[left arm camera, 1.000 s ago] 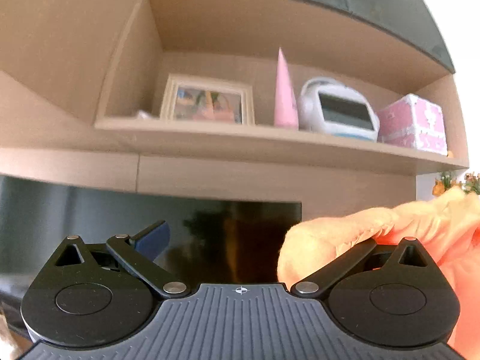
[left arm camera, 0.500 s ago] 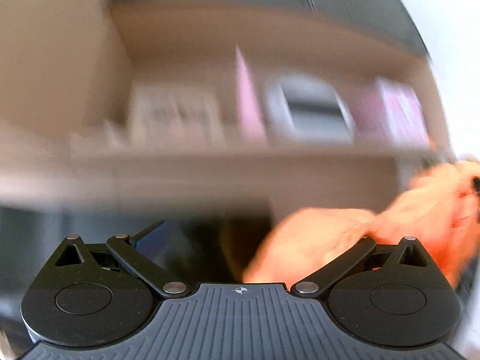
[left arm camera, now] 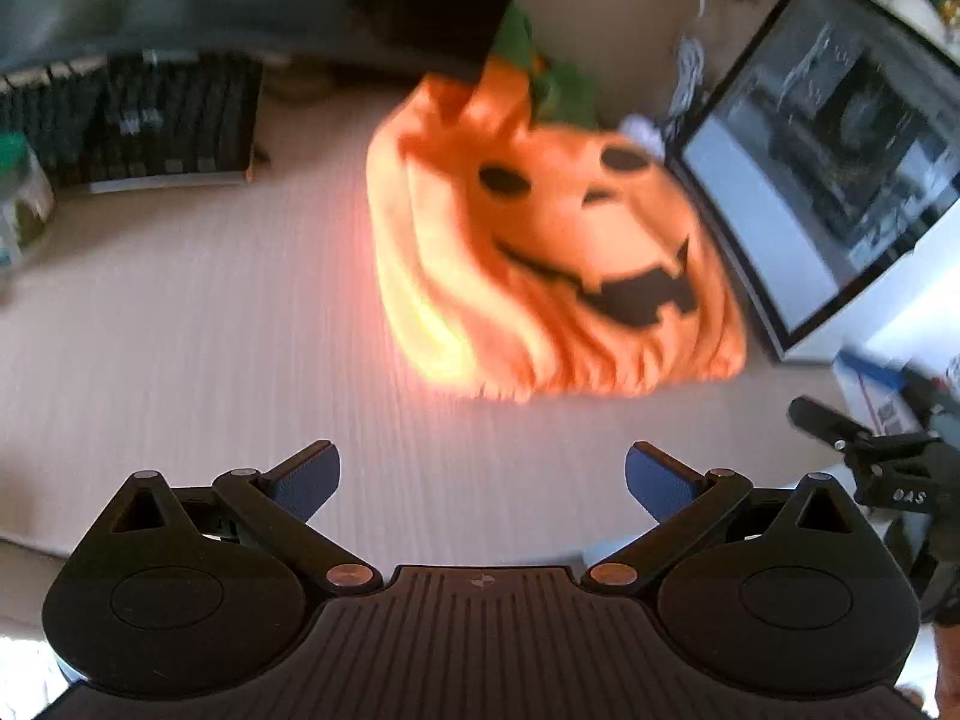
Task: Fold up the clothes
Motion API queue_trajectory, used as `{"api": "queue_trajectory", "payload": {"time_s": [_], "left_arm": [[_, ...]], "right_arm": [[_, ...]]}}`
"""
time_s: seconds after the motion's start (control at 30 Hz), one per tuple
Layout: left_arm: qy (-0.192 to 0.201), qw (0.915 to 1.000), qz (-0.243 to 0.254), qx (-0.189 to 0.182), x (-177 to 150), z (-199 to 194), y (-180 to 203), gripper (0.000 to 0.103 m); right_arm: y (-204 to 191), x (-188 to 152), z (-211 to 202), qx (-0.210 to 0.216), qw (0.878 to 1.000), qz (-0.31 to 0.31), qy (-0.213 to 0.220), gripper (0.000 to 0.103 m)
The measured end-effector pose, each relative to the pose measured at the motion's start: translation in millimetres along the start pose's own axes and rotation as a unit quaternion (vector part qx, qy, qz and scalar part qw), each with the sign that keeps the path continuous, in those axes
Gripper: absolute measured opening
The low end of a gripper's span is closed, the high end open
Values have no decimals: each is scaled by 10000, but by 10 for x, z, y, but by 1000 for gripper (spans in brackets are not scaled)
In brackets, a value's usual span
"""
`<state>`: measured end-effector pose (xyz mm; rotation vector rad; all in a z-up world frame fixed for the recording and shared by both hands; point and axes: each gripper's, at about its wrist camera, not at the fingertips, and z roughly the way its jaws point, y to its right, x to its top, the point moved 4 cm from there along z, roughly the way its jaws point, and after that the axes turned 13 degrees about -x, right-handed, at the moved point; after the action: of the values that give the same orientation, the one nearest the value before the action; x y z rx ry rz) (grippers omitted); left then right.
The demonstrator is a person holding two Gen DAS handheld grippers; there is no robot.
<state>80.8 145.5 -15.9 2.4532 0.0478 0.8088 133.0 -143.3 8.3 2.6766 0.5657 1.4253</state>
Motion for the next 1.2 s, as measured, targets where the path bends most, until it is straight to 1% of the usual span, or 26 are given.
{"api": "queue_trajectory", "payload": {"time_s": [0.07,0.1,0.17,0.23,0.33,0.4,0.47,0.57,0.7,0.8,0.83,0.87,0.9,0.97,1.0,1.03,1.07,1.1,1.2], "left_arm": [[260,9997,-35,4,63,-52,21,103],[391,9992,-43,20,162,-11,18,103],[582,9982,44,118,338,94,29,103],[622,9975,281,178,477,237,47,103],[378,9973,592,209,623,441,113,103],[259,9957,869,212,728,560,209,103],[295,9938,1061,156,819,655,305,103],[259,9940,1063,97,935,823,379,103],[326,9945,991,-133,1046,1138,438,103],[466,9963,693,-212,1091,1493,299,103],[438,9981,417,-90,1079,1575,219,103],[405,9991,143,17,1064,1655,140,103],[335,9994,-86,9,1038,1715,75,103],[196,9996,-222,24,1001,1797,-35,103],[136,9995,-294,34,982,1833,-90,103],[152,9991,-396,56,964,1829,-141,103],[171,9986,-496,67,945,1822,-188,103],[198,9981,-582,-17,923,1789,-209,103],[46,9976,-658,-224,842,1705,-254,103]], "right_arm": [[127,-31,112,302,9963,708,-383,103],[152,-64,175,455,9915,1062,-592,103],[177,-178,293,768,9758,1778,-1012,103],[158,-278,401,1013,9560,2406,-1340,103],[89,-330,502,905,9413,2852,-1562,103],[81,-302,550,667,9390,2944,-1645,103],[97,-255,584,414,9410,2927,-1644,103],[156,-171,605,6,9465,2821,-1564,103],[253,-82,691,-103,9496,2856,-1290,103],[263,-43,959,-121,9620,2520,-1048,103],[265,-40,1075,-121,9643,2447,-999,103],[266,-34,1207,-63,9653,2420,-981,103],[264,-27,1353,54,9654,2409,-999,103],[251,11,1614,349,9669,2318,-1005,103],[243,48,1737,490,9702,2201,-887,103],[244,86,1843,534,9737,2092,-725,103],[248,109,1947,539,9754,2032,-662,103],[252,124,2069,606,9749,2017,-717,103],[231,90,2254,1030,9651,2129,-1122,103]]}}
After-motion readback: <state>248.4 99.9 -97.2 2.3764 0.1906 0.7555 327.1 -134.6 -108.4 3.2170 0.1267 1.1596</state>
